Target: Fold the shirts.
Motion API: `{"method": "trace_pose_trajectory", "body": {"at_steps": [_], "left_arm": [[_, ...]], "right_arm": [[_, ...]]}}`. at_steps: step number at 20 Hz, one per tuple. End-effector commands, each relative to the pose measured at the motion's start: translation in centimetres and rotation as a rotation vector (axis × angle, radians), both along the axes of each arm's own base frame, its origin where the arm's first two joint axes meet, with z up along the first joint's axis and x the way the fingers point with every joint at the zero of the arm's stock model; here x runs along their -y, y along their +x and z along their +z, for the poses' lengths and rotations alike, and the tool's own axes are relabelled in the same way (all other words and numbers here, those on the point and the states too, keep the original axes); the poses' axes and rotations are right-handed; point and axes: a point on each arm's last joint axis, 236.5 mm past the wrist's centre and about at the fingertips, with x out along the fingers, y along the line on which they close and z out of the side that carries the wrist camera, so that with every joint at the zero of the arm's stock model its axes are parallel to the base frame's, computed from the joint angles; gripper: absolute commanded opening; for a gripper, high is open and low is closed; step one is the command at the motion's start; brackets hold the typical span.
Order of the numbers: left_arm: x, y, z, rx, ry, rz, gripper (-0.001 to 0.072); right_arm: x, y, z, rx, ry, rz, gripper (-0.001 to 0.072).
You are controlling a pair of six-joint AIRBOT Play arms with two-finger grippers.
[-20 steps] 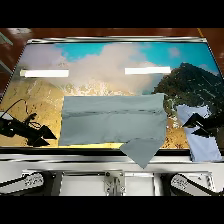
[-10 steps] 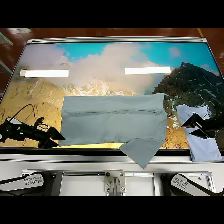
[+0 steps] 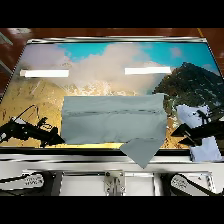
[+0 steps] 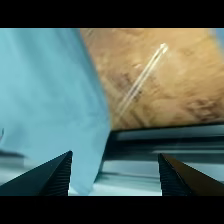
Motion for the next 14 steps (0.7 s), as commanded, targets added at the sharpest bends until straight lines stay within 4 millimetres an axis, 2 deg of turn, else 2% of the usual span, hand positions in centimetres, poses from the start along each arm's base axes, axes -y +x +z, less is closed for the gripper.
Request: {"method": "trace_pose_trajectory", "body": {"at_steps": [1,4,7,9,10,12,13,14], "left_arm": [[0.1,0.1,0.5,0.013,-0.001,-0.005,0.0046],[0.0,0.3,0.9,0.034,0.008,-0.005,0.0046],[-0.1,0.5,0.9,0.038,0.009,-0.005,0.0046],[-0.1,0.5,0.9,0.038,0.009,-0.005,0.0046],[-0.1,0.5,0.9,0.038,0.009,-0.005,0.0046],[-0.1,0.5,0.9,0.038,0.009,-0.005,0.0046],[-0.1,0.5,0.9,0.038,0.009,-0.005,0.0046],[-0.1,0.5,0.9,0.038,0.009,-0.005,0.0046]], "right_arm": [[-3.6,-3.0,-2.6,-0.056,0.040,0.099,0.0662],[-5.6,-3.4,-3.5,-0.063,0.082,0.066,0.0652],[-6.7,-4.3,-4.4,-0.080,0.104,0.031,0.0652],[-7.8,-4.1,-5.1,-0.062,0.130,-0.032,0.0641],[-8.1,-3.7,-5.4,-0.045,0.139,-0.057,0.0598],[-8.0,-3.1,-5.9,-0.019,0.125,-0.091,0.0596],[-7.8,-2.8,-6.1,-0.009,0.114,-0.100,0.0521],[-7.6,-2.4,-6.2,0.001,0.105,-0.111,0.0492]]}}
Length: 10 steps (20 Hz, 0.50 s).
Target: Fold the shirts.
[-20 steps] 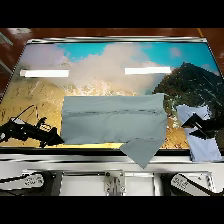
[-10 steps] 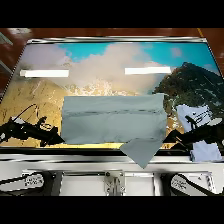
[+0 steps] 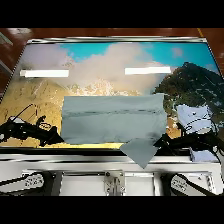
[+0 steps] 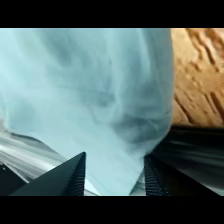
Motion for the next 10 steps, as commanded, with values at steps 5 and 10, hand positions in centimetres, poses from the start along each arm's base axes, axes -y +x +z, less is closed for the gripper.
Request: {"method": "trace_pose_trajectory", "body": {"at_steps": [5,10], "left_arm": [[-0.1,0.2,0.0,0.012,0.006,-0.001,0.0046],[0.6,5.0,3.7,0.222,-0.048,0.017,0.0045]], "right_arm": [[0.2,1.7,-0.8,0.077,-0.026,-0.043,0.0223],[0.3,5.2,3.6,0.244,-0.003,-0.013,0.0060]]}}
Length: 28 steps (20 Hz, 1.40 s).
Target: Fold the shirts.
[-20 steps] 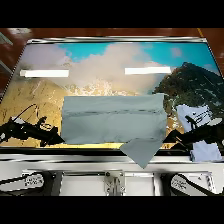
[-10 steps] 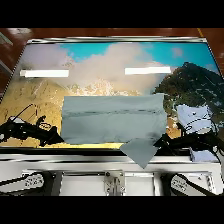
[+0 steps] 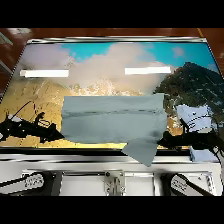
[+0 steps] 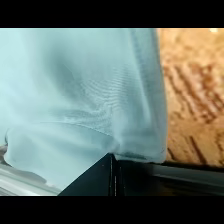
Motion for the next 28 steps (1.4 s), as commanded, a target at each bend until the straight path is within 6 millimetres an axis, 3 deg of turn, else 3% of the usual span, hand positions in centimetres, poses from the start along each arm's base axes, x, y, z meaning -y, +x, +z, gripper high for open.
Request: {"method": "trace_pose_trajectory", "body": {"at_steps": [1,4,7,9,11,15,18,21,26,27,28], "left_arm": [[0.4,3.7,3.1,0.138,-0.036,0.033,0.0045],[-0.3,6.2,5.2,0.211,-0.018,0.037,0.0044],[-1.1,8.5,6.8,0.267,0.006,0.058,0.0044],[-2.2,10.6,8.0,0.314,0.041,0.103,0.0045],[-3.4,12.7,8.9,0.366,0.079,0.144,0.0045],[-4.3,16.2,8.4,0.368,0.079,0.174,0.0046],[-3.2,19.0,7.0,0.348,0.022,0.174,0.0046],[-2.0,20.9,5.1,0.327,0.007,0.139,0.0046],[-0.2,22.2,2.1,0.291,-0.002,0.102,0.0084],[0.0,22.2,1.8,0.288,-0.001,0.100,0.0126],[0.1,22.3,1.7,0.286,0.002,0.106,0.0298]], "right_arm": [[-0.7,3.7,4.5,0.153,0.054,-0.029,0.0060],[-0.3,8.1,8.7,0.277,0.076,-0.101,0.0059],[0.0,13.3,11.8,0.422,-0.015,-0.111,0.0059],[0.1,17.2,13.4,0.503,-0.066,-0.140,0.0059],[-0.4,20.4,13.8,0.521,-0.068,-0.138,0.0059],[-2.1,25.8,12.4,0.519,-0.055,-0.094,0.0059],[-1.2,28.0,10.3,0.489,-0.059,-0.127,0.0059],[0.1,29.3,8.9,0.493,-0.086,-0.170,0.0059],[0.1,28.8,5.0,0.414,-0.084,-0.164,0.0078],[0.1,28.8,4.7,0.411,-0.085,-0.163,0.0078],[0.1,28.8,4.8,0.412,-0.083,-0.162,0.0151]]}}
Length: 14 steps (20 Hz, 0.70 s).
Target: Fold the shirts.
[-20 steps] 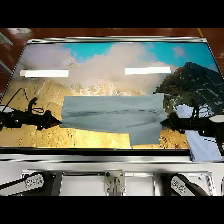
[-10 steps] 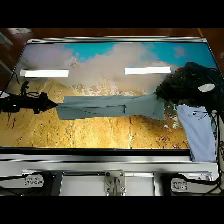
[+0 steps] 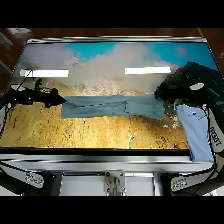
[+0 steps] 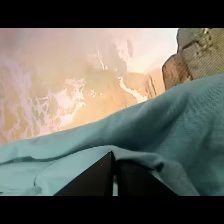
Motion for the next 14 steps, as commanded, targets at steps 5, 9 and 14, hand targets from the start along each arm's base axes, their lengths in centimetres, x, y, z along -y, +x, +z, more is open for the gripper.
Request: {"method": "trace_pose_trajectory", "body": {"at_steps": [5,9,14], "left_arm": [[-0.4,0.3,1.0,-0.042,-0.048,0.000,0.0527],[-0.7,-0.5,4.0,-0.030,-0.077,-0.050,0.0522],[2.6,-1.5,6.4,0.010,-0.071,-0.156,0.0517]], "right_arm": [[3.7,-2.9,1.1,-0.044,-0.100,0.140,0.0596],[8.9,-7.7,-0.7,-0.249,-0.222,0.120,0.0681],[5.1,-6.8,-3.8,-0.287,-0.071,0.130,0.0681]]}}
